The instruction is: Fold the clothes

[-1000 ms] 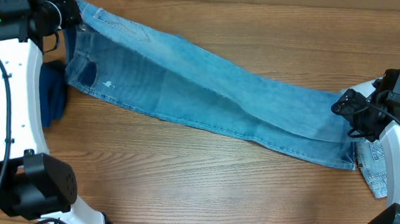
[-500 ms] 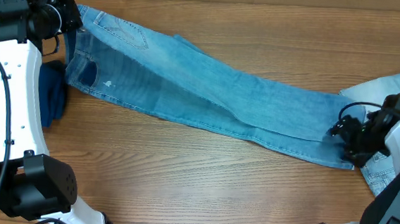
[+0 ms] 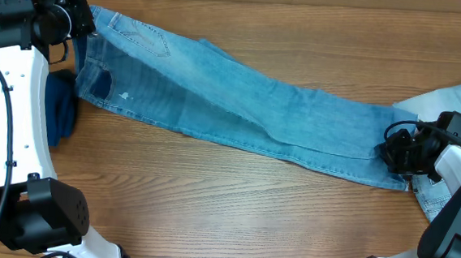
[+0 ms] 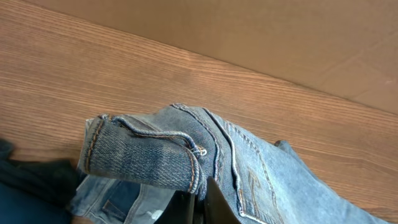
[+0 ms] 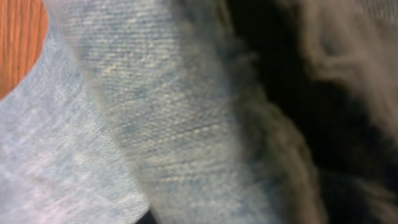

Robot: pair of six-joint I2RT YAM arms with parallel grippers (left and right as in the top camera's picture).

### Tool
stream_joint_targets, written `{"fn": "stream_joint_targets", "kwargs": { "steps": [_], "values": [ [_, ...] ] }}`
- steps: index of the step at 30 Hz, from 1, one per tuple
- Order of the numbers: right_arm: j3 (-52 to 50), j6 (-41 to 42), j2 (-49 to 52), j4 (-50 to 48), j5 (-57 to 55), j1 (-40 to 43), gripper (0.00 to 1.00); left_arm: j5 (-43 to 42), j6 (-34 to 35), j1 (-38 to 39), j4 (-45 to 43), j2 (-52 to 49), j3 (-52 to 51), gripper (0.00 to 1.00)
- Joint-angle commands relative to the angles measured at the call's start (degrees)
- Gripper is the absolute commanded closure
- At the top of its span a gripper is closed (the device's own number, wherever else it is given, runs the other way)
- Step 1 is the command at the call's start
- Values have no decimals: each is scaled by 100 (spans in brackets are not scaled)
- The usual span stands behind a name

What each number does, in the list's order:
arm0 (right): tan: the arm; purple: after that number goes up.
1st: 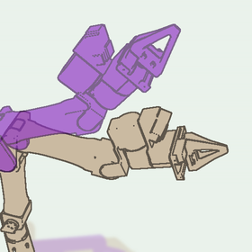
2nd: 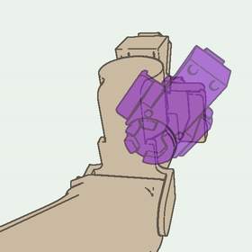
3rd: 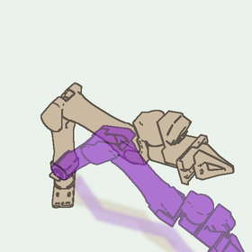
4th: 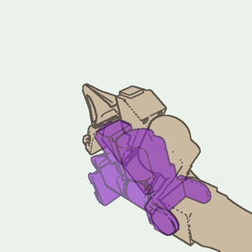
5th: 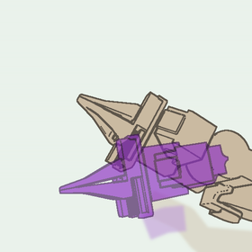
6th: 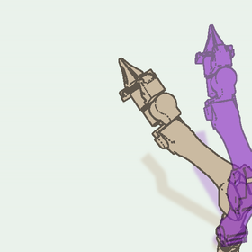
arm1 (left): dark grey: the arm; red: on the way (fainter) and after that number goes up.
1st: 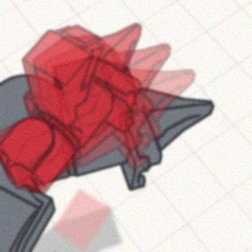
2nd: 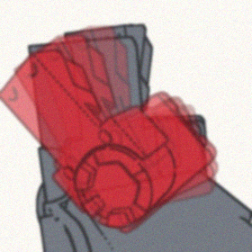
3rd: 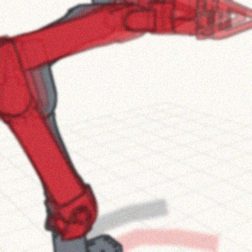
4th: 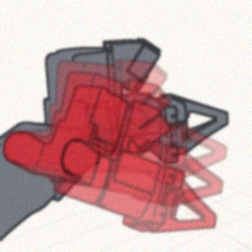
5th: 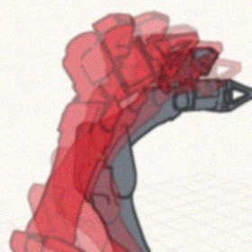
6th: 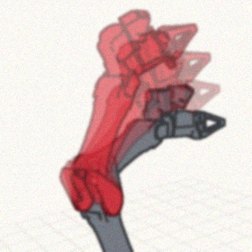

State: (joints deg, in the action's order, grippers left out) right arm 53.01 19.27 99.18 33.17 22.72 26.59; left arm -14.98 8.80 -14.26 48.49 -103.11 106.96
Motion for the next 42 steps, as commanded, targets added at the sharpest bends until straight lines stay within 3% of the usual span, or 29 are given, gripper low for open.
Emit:
{"fn": "stream_joint_targets", "kwargs": {
  "steps": [1,5,10,16,20,24,29,34,36,39,41,42],
  "values": [
    [339,-66,-511,229,227,-22,94,44,-155,4,-46,90,90,96],
    [988,-63,-1473,1834,267,-20,96,13,-415,4,33,212,92,96],
    [1554,28,-2433,3209,-870,13,96,63,-629,4,356,859,92,96],
    [1703,-15,-2780,4155,-1585,361,96,212,-758,4,870,1805,92,96],
    [1703,-170,-2765,4170,-1574,402,96,494,-872,4,1130,2000,90,96],
    [1703,-177,-2260,3934,-1257,391,96,459,-890,63,905,1681,90,96],
    [1860,-455,-595,3462,-435,382,96,37,-973,566,120,699,90,96],
    [3226,-605,1047,3449,-125,249,95,-37,-874,920,-1255,-675,90,96],
    [3703,-680,1421,3460,96,219,93,-146,-713,992,-1408,-1150,90,96],
    [3895,-715,1576,3289,94,219,82,-208,-708,1054,-1414,-1456,90,96],
    [3895,-719,1574,3152,59,251,64,-28,-708,1054,-1412,-1473,90,96],
    [3895,-726,1576,3080,-39,267,62,61,-710,1054,-1410,-1473,90,96]
  ]
}}
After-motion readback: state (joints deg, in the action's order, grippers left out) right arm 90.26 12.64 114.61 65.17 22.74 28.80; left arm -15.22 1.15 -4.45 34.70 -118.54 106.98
